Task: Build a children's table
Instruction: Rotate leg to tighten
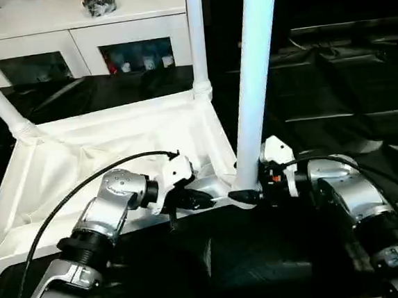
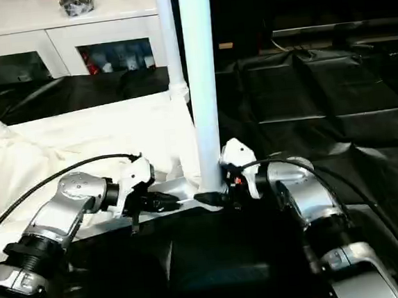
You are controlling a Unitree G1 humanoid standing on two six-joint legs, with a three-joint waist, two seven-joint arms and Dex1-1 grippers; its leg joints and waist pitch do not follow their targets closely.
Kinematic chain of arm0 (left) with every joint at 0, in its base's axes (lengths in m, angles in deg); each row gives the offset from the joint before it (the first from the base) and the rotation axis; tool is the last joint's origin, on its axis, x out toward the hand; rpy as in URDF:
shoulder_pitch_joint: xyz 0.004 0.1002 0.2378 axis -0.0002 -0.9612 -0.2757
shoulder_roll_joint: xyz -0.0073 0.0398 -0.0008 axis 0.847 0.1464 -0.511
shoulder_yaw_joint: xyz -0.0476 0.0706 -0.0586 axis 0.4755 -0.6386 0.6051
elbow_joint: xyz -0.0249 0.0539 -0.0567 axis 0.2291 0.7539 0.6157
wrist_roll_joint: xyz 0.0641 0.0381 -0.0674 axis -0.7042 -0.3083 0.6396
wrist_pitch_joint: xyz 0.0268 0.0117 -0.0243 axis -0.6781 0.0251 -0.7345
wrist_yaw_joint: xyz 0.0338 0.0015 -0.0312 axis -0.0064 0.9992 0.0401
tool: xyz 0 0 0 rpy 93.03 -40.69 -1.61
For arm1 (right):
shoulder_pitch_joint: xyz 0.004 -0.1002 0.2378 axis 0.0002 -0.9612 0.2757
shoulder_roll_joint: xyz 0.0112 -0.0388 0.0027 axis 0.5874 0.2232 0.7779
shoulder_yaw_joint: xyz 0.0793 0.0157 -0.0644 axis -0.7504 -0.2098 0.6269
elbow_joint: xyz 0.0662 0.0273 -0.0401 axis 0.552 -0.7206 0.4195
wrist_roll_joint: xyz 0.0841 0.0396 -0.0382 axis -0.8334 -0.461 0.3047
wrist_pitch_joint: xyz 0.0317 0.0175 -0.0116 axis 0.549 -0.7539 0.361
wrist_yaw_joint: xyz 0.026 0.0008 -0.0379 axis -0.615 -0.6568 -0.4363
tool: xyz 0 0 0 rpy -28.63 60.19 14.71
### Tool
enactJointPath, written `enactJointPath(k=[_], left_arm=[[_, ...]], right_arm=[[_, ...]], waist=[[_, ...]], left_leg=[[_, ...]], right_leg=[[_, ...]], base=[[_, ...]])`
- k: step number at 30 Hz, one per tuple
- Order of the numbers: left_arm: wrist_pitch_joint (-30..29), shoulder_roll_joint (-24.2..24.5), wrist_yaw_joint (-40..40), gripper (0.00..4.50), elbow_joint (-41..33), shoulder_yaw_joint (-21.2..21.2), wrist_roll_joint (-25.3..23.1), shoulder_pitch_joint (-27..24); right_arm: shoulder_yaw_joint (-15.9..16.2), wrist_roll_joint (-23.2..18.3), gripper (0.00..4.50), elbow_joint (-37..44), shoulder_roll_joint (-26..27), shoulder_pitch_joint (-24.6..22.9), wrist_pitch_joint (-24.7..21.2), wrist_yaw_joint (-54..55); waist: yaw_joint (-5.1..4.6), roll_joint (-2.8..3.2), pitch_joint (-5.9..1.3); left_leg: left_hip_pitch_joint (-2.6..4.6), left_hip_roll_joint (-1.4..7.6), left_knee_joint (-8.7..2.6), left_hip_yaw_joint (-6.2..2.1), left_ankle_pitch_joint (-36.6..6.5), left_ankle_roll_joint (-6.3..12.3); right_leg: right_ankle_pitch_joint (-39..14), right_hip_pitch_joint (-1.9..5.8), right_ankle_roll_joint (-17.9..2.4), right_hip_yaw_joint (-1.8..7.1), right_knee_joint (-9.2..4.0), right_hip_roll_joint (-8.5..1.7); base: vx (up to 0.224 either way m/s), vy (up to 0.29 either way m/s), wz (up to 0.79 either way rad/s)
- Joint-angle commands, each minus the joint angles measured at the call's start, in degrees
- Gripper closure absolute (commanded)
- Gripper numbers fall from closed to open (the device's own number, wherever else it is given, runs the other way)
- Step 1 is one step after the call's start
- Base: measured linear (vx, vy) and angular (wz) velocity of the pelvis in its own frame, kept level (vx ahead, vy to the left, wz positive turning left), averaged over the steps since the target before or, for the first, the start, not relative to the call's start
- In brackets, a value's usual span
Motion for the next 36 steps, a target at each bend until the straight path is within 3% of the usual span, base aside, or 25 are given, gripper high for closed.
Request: enactJointPath(k=[1, 10, 12, 19, 23, 24, 29, 30, 31, 36], left_arm=[[0.46, -1.26, 3.98, 4.50, -3.61, -2.57, 2.77, 0.38], [0.01, -1.99, 1.99, 4.50, -3.22, -1.91, 2.11, 0.20], [-0.64, -3.89, -2.79, 4.50, -1.29, -0.92, 1.03, 1.01], [-4.32, -11.61, -18.18, 4.50, 4.26, 0.80, -2.12, 4.74], [-5.78, -15.01, -24.69, 4.50, 6.45, 1.95, -2.79, 6.51], [-5.96, -16.15, -26.61, 4.50, 7.02, 2.13, -3.04, 6.99], [-4.94, -17.19, -26.80, 4.50, 7.06, 1.33, -3.58, 7.16], [-3.51, -16.40, -24.49, 4.50, 6.44, 0.84, -3.66, 6.59], [-3.27, -16.22, -24.00, 4.50, 6.30, 0.75, -3.67, 6.46], [-0.05, -12.88, -17.66, 4.50, 4.58, -1.34, -3.66, 4.61]], right_arm=[[2.61, 0.14, 1.07, 0.42, 0.63, -1.16, -2.13, -0.63], [1.91, -0.13, 1.80, 1.11, 1.47, -2.26, -3.88, 0.33], [0.64, 0.91, 1.80, -1.28, 3.69, -2.04, -3.90, 6.22], [-3.45, 2.77, 1.87, -10.80, 12.13, 0.71, -7.35, 27.26], [-4.67, 2.89, 1.87, -14.46, 15.33, 2.47, -9.46, 34.14], [-5.47, 2.92, 1.87, -16.25, 16.84, 3.52, -9.54, 37.57], [-6.04, 3.93, 1.87, -18.85, 19.24, 5.54, -7.17, 41.77], [-6.77, 3.17, 1.31, -18.54, 19.32, 5.73, -5.81, 40.04], [-6.96, 2.97, 1.17, -18.46, 19.31, 5.75, -5.60, 39.66], [-6.03, 1.82, 0.75, -14.36, 16.69, 4.99, -3.73, 31.76]], waist=[[0.12, -0.93, -3.94], [0.31, -0.92, -3.95], [0.19, -0.96, -3.82], [-1.03, -0.98, -3.25], [-1.46, -1.01, -3.26], [-1.73, -0.74, -3.27], [-2.03, -0.85, -3.28], [-2.08, -0.30, -3.24], [-2.23, -0.68, -3.26], [-2.02, -0.63, -3.72]], left_leg=[[1.22, 2.12, -3.43, -0.95, -8.37, 5.45], [1.30, 2.12, -3.40, -0.93, -8.59, 5.14], [1.30, 2.19, -3.51, -0.92, -8.80, 4.67], [1.90, 1.90, -4.52, -1.33, -16.19, -0.24], [1.96, 1.76, -4.66, -1.43, -18.36, -1.05], [2.02, 1.73, -4.71, -1.45, -19.55, -1.15], [1.76, 1.65, -4.82, -1.63, -20.57, -0.83], [1.76, 1.65, -4.87, -1.71, -21.18, -0.87], [1.72, 1.67, -4.90, -1.67, -21.54, -0.80], [1.35, 1.83, -4.73, -1.59, -17.87, 0.40]], right_leg=[[-0.57, 2.29, -17.00, 1.38, -3.34, -2.60], [-1.29, 2.20, -16.99, 1.38, -3.35, -2.62], [-1.78, 2.07, -16.84, 1.48, -3.42, -2.62], [-13.42, 1.91, -14.11, 1.58, -4.73, -2.75], [-15.37, 1.68, -12.84, 1.59, -5.12, -2.73], [-16.03, 1.49, -12.30, 1.61, -5.42, -2.75], [-17.09, 1.49, -11.67, 1.50, -5.55, -2.81], [-17.46, 1.46, -11.47, 1.48, -5.55, -2.84], [-17.21, 1.47, -11.30, 1.48, -5.66, -2.72], [-9.31, 1.88, -13.00, 1.48, -4.90, -2.69]], base=[[0.000, 0.000, 0.00], [0.000, 0.000, 0.00], [0.000, 0.000, 0.00], [0.000, 0.000, 0.00], [0.000, 0.000, 0.00], [0.000, 0.000, 0.00], [0.000, 0.000, 0.00], [0.000, 0.000, 0.00], [0.000, 0.000, 0.00], [0.000, 0.000, 0.00]])
